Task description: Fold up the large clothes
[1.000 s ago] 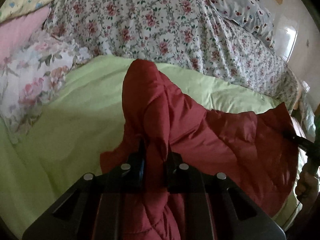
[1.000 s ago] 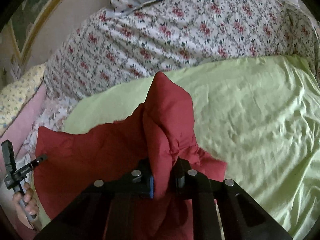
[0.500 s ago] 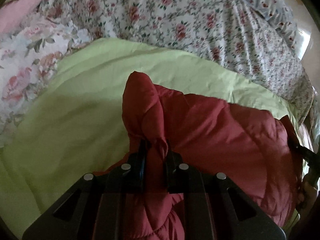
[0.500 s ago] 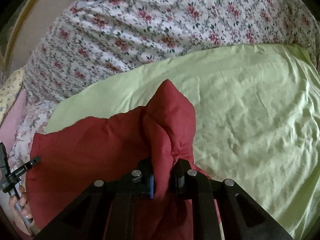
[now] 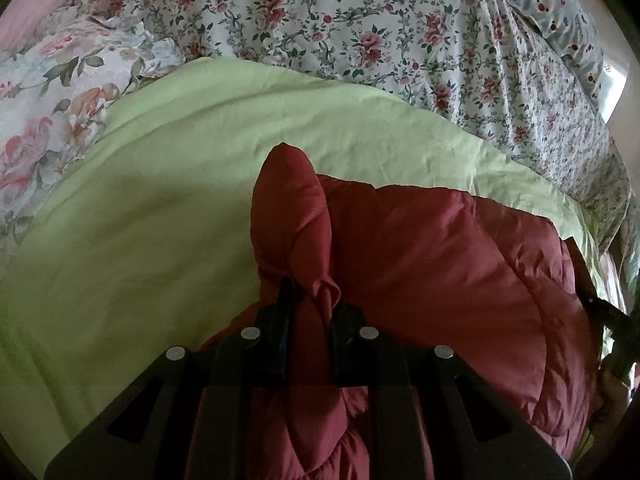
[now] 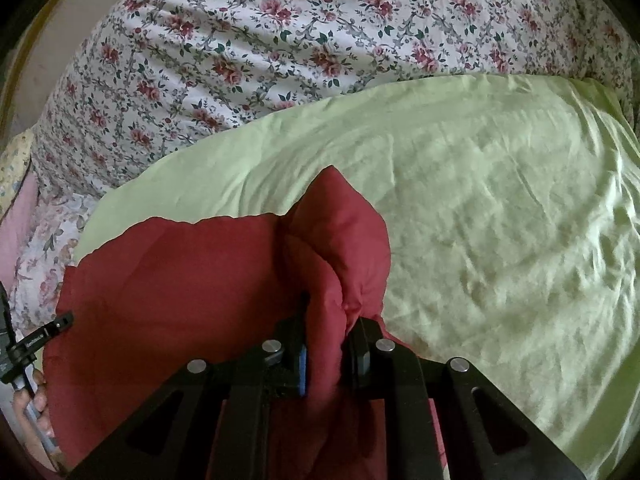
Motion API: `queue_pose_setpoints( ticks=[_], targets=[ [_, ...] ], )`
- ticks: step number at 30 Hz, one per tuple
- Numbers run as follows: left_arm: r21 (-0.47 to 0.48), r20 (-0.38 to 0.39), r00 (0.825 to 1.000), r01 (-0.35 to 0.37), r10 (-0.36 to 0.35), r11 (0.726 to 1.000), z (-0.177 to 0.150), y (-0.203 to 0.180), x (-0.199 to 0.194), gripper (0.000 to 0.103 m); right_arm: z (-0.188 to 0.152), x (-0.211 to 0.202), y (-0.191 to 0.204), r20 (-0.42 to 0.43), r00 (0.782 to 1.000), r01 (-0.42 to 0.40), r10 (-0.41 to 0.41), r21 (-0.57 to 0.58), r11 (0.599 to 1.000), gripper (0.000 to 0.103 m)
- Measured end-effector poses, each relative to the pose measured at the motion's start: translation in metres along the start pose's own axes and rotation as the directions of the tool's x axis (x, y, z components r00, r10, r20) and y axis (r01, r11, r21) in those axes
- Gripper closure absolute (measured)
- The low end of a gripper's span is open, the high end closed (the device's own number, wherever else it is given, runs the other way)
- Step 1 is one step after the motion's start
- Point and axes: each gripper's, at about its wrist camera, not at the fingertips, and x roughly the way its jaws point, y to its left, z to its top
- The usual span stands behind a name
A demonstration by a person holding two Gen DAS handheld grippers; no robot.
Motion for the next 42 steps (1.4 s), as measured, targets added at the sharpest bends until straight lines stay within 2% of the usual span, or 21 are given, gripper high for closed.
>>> queue_pose_setpoints(
  ticks=[2, 6, 8, 15, 22, 27, 30, 34, 37, 42],
  targets=[
    [-0.008, 0.002, 1.000, 0.004, -0.004, 1.000, 0.000, 0.002, -0.005, 0.086, 0.000, 0.000, 0.000, 0.001, 1.000, 0.004, -0.004, -0.002, 1.000, 0.089],
    [-0.034, 0.028, 1.000, 0.011, -0.010, 0.999, -0.002, 0.007, -0.024, 0.074, 0.000, -0.001, 0.001, 0.003, 1.000, 0.013, -0.013, -0.008, 1.000, 0.089],
    [-0.029, 0.045, 0.999, 0.001, 0.000, 1.000, -0.006, 0.008, -0.036, 0.071, 0.000, -0.001, 0.001, 0.005, 1.000, 0.021, -0.021, -0.013, 1.000, 0.089],
    [0.007, 0.085, 0.996, 0.014, -0.015, 1.000, -0.032, 0.003, -0.075, 0.071, -0.001, 0.001, 0.002, 0.009, 0.999, 0.039, -0.039, -0.020, 0.999, 0.089],
    [0.022, 0.084, 0.996, 0.012, -0.014, 1.000, -0.049, 0.001, -0.088, 0.070, -0.001, 0.001, 0.001, 0.011, 0.999, 0.043, -0.043, -0.016, 0.999, 0.088],
    [0.013, 0.078, 0.997, 0.001, -0.002, 1.000, -0.053, 0.007, -0.090, 0.069, -0.003, -0.010, -0.008, 0.017, 0.999, 0.030, -0.031, 0.035, 0.999, 0.069],
    [0.006, 0.081, 0.997, 0.002, -0.003, 1.000, -0.060, 0.010, -0.095, 0.069, -0.010, -0.035, -0.009, 0.058, 0.998, 0.030, -0.031, 0.024, 0.999, 0.057],
    [0.004, 0.079, 0.997, 0.000, -0.001, 1.000, -0.072, 0.012, -0.102, 0.069, -0.026, -0.064, -0.009, 0.090, 0.996, 0.010, -0.012, 0.022, 1.000, 0.053],
    [0.000, 0.075, 0.997, -0.005, 0.005, 1.000, -0.083, 0.011, -0.107, 0.060, -0.046, -0.082, -0.009, 0.090, 0.996, -0.010, 0.008, 0.019, 1.000, 0.052],
    [0.013, 0.071, 0.997, -0.016, 0.015, 1.000, -0.101, 0.007, -0.118, 0.060, -0.078, -0.103, -0.009, 0.081, 0.997, -0.014, 0.014, 0.001, 1.000, 0.043]
  ],
)
